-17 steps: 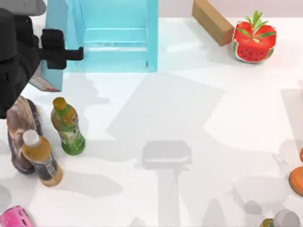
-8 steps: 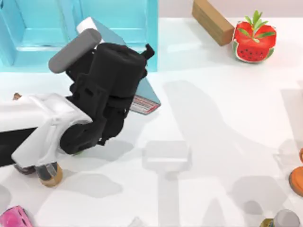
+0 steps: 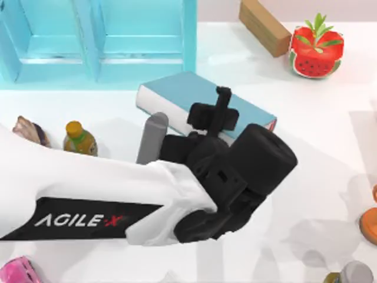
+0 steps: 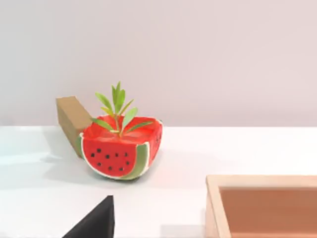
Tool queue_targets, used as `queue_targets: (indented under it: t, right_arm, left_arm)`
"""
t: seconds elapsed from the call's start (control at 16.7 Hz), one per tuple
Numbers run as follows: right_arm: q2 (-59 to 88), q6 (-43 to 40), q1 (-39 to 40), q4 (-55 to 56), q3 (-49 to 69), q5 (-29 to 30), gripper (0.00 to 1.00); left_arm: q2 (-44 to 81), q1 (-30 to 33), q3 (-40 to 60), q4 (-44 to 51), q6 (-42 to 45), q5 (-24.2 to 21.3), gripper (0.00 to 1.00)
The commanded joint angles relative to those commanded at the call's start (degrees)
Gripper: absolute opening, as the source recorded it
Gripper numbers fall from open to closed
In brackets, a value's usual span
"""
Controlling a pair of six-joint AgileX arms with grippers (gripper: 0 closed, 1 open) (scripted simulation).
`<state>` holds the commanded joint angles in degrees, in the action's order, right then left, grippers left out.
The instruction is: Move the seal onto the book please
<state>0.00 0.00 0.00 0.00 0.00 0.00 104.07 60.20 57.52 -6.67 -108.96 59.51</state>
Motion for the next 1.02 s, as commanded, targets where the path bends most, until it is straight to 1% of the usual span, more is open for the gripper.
queue_targets:
  t: [0.18, 0.36, 0.48, 1.02]
  right_arm:
    - [0.0, 0.0, 0.0, 0.0, 0.0, 0.0, 1.0]
    - [0.0, 0.0, 0.0, 0.0, 0.0, 0.0, 1.0]
    - [0.0, 0.0, 0.0, 0.0, 0.0, 0.0, 1.0]
    - [0.0, 0.0, 0.0, 0.0, 0.0, 0.0, 1.0]
  left_arm:
    - [4.54, 4.69, 2.31, 0.94, -12.93, 5.34, 0.0]
    - [7.46, 7.71, 3.91, 1.7, -20.39, 8.58, 0.0]
    - [8.3, 8.56, 4.38, 1.95, -22.4, 9.45, 0.0]
    - [8.12, 8.83, 4.2, 2.9, -23.19, 9.58, 0.0]
